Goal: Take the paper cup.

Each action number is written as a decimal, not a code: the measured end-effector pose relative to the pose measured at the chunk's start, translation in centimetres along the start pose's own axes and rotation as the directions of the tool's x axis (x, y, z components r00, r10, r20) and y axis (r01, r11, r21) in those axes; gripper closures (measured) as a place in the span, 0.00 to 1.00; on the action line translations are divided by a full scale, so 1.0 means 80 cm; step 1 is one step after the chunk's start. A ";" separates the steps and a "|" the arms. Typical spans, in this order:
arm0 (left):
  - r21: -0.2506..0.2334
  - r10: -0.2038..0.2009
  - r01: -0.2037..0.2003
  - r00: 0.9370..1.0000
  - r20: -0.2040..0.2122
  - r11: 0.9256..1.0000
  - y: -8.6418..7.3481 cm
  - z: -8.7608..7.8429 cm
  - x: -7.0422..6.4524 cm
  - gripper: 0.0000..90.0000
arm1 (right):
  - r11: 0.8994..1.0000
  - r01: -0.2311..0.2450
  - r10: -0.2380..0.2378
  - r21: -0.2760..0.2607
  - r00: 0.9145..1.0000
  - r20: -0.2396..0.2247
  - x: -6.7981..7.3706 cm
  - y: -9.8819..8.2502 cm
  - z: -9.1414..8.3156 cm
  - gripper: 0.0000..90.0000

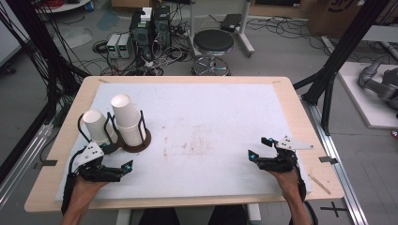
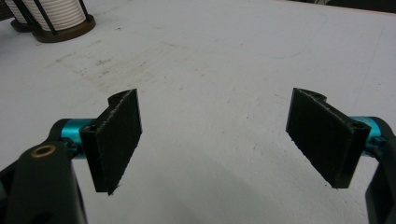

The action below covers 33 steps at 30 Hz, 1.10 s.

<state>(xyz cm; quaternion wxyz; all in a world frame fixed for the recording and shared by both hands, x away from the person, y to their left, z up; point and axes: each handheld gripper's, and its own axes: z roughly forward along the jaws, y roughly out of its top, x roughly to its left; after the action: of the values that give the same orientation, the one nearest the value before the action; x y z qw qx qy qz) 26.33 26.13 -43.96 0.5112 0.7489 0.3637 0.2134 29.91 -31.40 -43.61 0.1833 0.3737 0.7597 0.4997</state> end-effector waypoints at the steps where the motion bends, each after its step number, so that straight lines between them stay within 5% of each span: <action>1: -0.002 -0.002 0.002 1.000 0.000 1.000 0.000 0.000 0.000 0.03 | 1.000 -0.001 0.001 -0.001 1.000 0.000 0.000 0.000 0.000 0.21; 18: 0.009 0.007 -0.007 1.000 -0.002 1.000 0.001 -0.004 -0.001 0.03 | 1.000 0.003 -0.003 0.001 1.000 -0.002 0.001 0.001 0.002 0.21; 33: 0.030 0.053 -0.053 0.999 0.014 0.998 0.022 -0.023 -0.002 0.03 | 1.000 -0.006 0.006 -0.019 1.000 0.006 -0.004 0.002 -0.003 0.21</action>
<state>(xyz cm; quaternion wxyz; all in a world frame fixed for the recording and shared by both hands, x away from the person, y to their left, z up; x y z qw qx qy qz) 25.48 26.76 -41.64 0.4963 0.7673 0.3436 0.2166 30.02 -31.71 -43.41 0.1874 0.3757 0.7532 0.5063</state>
